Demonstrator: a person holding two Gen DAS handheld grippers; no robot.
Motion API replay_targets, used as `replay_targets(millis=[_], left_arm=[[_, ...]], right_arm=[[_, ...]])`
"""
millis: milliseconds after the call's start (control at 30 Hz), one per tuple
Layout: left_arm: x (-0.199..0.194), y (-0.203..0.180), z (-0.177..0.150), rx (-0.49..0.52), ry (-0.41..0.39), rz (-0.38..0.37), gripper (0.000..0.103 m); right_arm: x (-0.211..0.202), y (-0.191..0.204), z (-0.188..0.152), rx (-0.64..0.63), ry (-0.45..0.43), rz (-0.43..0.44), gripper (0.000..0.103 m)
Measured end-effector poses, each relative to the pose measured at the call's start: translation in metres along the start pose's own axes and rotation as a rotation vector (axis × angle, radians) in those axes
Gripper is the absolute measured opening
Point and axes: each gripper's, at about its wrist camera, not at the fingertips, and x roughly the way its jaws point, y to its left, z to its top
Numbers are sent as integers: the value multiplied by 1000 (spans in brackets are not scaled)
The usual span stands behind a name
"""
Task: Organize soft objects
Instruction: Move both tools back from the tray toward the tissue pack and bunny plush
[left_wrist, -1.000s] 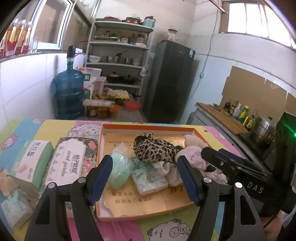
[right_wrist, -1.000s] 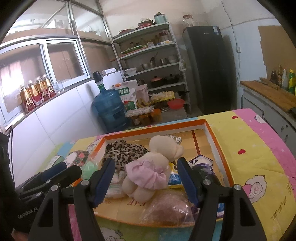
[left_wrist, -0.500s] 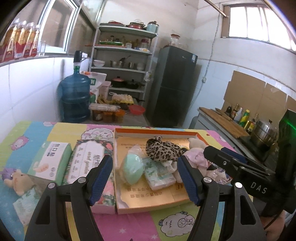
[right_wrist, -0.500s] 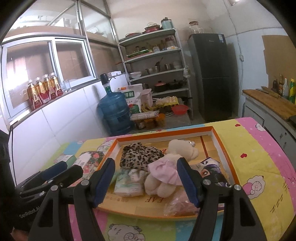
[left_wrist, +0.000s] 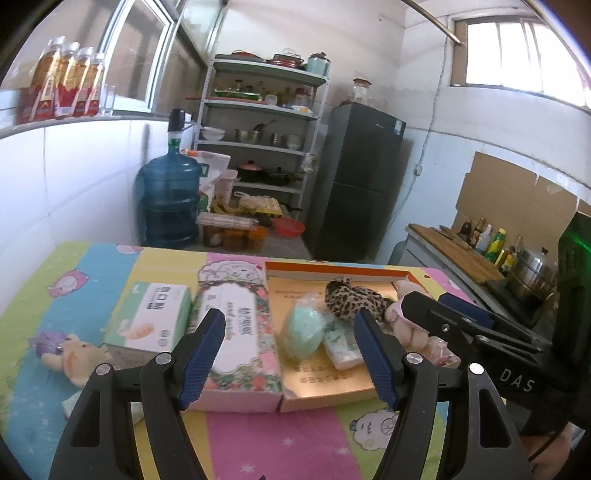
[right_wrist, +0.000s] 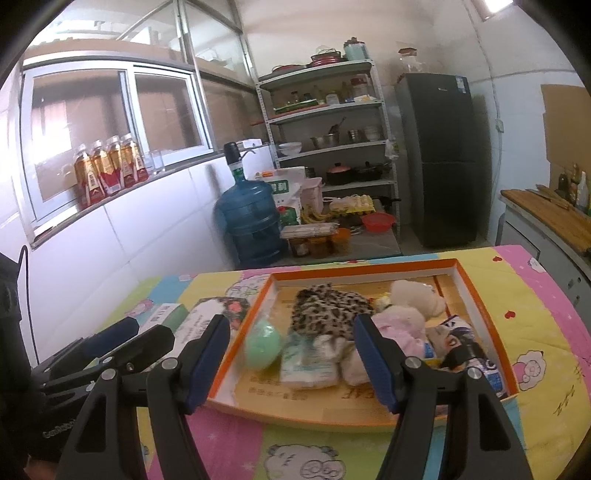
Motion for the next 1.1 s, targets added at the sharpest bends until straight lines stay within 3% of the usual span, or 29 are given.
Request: replay_targets(millis=[467,1100], left_arm=[[-32,46,-9,-37,-21,32,74],[-60,121,-33,-18,-9,-40,74]], right_arm=[[0,49,-8,-37,10,24,69],[19,113,-34,-105,71,55,69]])
